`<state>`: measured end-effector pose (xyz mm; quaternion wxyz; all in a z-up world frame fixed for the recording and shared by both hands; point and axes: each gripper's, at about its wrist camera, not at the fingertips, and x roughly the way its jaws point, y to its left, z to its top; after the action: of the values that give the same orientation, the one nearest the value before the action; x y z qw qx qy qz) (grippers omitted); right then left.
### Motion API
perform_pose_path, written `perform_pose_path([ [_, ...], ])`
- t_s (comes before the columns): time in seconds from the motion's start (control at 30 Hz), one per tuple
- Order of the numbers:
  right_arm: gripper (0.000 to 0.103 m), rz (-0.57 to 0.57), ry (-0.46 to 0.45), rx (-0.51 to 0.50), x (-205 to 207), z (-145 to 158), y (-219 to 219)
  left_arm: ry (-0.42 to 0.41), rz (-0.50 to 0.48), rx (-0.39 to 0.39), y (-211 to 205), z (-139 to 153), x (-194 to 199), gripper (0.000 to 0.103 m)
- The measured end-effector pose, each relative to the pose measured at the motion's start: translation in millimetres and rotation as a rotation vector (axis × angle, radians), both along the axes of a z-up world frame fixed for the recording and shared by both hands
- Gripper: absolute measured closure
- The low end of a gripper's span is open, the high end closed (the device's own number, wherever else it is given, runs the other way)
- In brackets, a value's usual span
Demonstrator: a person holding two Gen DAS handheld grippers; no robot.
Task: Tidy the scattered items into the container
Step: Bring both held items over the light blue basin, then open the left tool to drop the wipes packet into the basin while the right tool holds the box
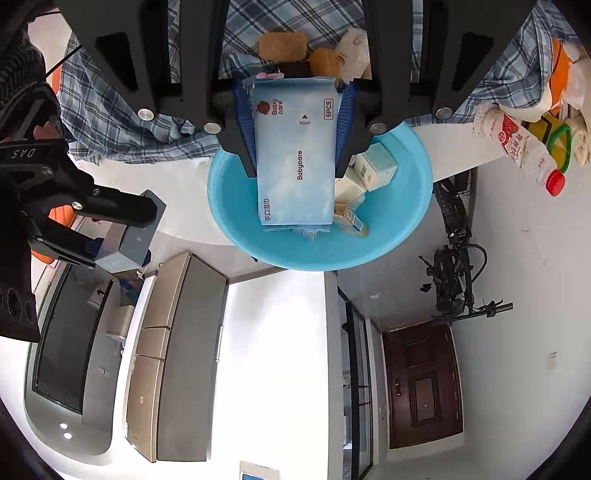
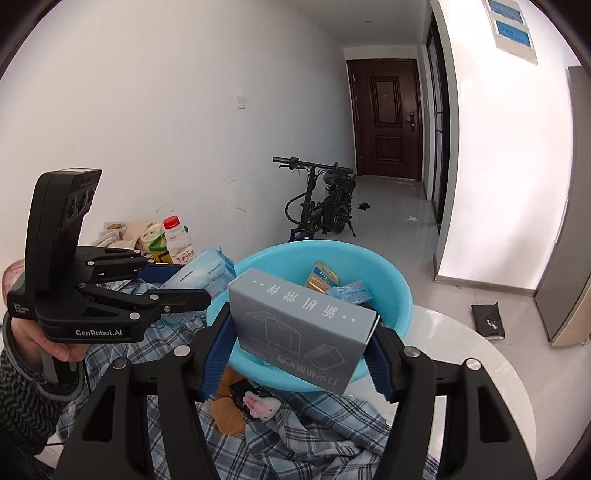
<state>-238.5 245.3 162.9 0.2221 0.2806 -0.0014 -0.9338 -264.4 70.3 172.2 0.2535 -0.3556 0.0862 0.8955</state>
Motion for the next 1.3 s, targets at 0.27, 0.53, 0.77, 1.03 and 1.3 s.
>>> perform_pose_path([
  [0.27,0.040,-0.064,-0.004,-0.056,-43,-1,-2,-0.026,0.092,0.006,5,-12,-62,0.062],
  [0.53,0.040,-0.118,-0.067,-0.040,-93,-15,0,-0.091,0.161,0.021,2,-36,-128,0.062],
  [0.77,0.040,-0.160,-0.144,-0.016,-138,-27,2,-0.169,0.198,0.035,-1,-63,-184,0.062],
  [1.03,0.040,-0.163,-0.186,0.006,-166,-36,-3,-0.204,0.248,0.014,-2,-89,-223,0.062],
  [1.3,0.040,-0.169,-0.243,0.049,-185,-56,-7,-0.248,0.277,0.002,-14,-110,-247,0.062],
])
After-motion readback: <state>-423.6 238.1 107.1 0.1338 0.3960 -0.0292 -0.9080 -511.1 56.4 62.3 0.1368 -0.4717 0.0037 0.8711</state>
